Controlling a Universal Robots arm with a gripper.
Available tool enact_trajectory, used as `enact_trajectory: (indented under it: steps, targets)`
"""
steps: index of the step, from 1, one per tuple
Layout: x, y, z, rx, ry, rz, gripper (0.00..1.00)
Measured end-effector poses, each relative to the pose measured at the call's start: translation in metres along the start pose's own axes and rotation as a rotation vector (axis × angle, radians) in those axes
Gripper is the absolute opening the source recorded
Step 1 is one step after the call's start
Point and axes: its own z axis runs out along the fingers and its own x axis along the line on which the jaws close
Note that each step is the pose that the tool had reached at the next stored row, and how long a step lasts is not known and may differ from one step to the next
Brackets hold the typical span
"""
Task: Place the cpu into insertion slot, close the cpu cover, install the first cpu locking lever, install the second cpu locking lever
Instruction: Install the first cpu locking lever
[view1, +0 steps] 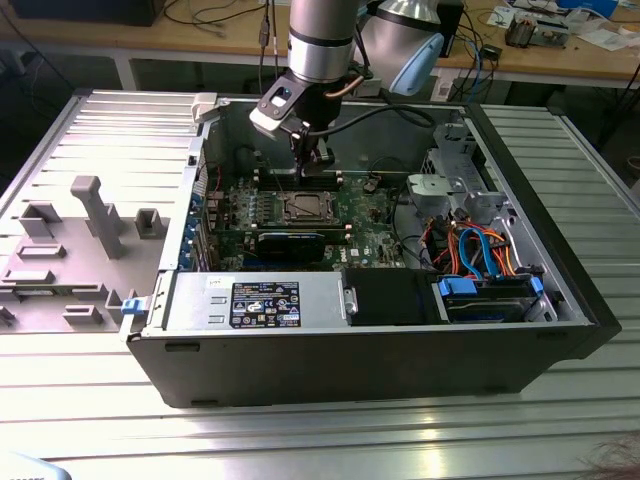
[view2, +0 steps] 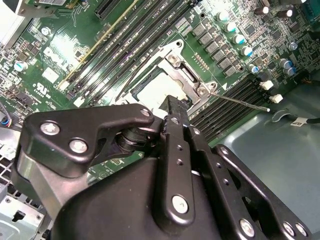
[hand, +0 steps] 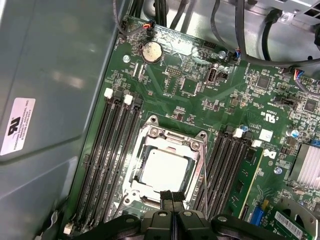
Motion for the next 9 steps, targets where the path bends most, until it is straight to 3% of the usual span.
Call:
enact_trajectory:
  steps: [9]
  targets:
    - [0.0,0.0,0.0,-0.0004,-0.0009,-0.016,0.11]
